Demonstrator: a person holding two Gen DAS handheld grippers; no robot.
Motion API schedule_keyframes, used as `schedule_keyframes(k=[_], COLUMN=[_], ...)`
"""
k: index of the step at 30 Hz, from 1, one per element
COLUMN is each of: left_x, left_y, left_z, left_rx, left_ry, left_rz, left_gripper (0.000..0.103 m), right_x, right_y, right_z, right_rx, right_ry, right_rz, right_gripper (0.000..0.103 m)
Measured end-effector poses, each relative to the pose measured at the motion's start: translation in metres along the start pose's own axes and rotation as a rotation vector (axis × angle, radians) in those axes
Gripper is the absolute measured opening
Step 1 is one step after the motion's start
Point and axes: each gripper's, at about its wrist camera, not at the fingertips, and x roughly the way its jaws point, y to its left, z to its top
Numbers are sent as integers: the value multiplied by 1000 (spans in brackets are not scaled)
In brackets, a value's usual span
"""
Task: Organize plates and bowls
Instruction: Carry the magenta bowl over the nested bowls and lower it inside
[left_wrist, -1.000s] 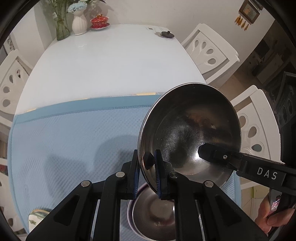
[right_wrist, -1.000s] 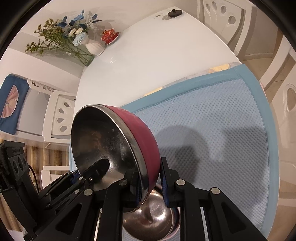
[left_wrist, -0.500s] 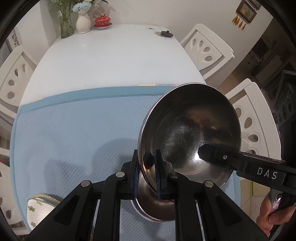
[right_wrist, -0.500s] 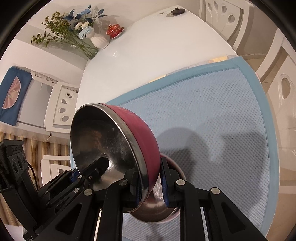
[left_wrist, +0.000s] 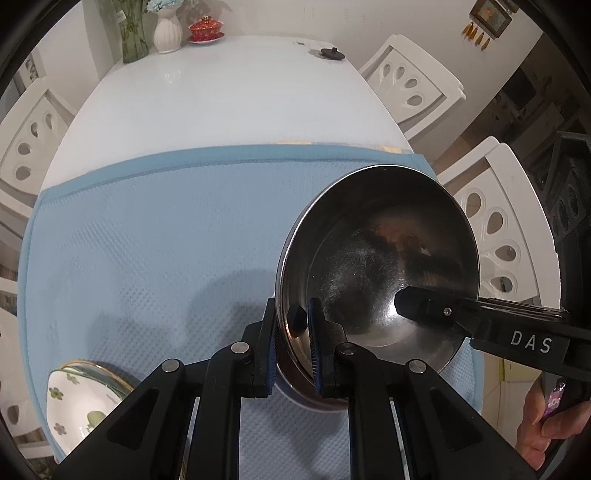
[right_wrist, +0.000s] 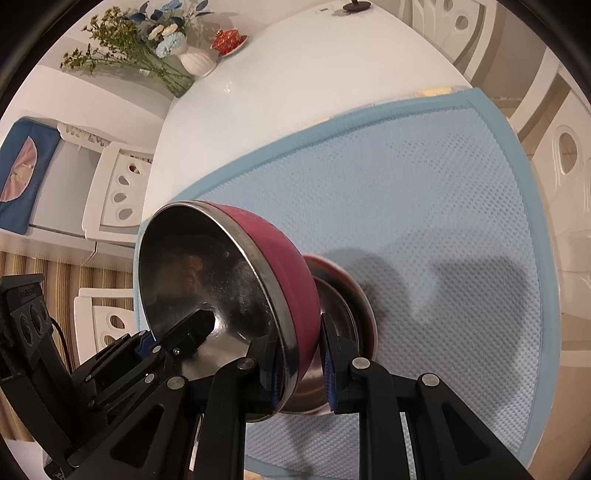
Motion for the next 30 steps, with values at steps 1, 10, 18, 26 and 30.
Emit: schedule_keyframes(k=[1, 10, 18, 26, 30], left_x=[1, 8, 16, 17, 17], left_y=[0, 0, 2, 7, 9], left_z=[-1, -13, -23, -25, -25], left_rx=[-1, 10, 13, -1, -15], left_ry=[3, 33, 63, 72, 75], left_rz=[-1, -2, 1, -5, -13], left_gripper=[12, 12, 12, 12, 12], right_x=[1, 11, 22, 30, 33], right_y=[-1, -10, -15, -12, -12], right_z=[-2, -15, -17, -16, -15], right_rx=[2, 17, 32, 37, 42], right_ry=[5, 46, 81, 102, 112], right_rz=[-1, -19, -33, -27, -23], right_gripper=[17, 17, 17, 18, 18])
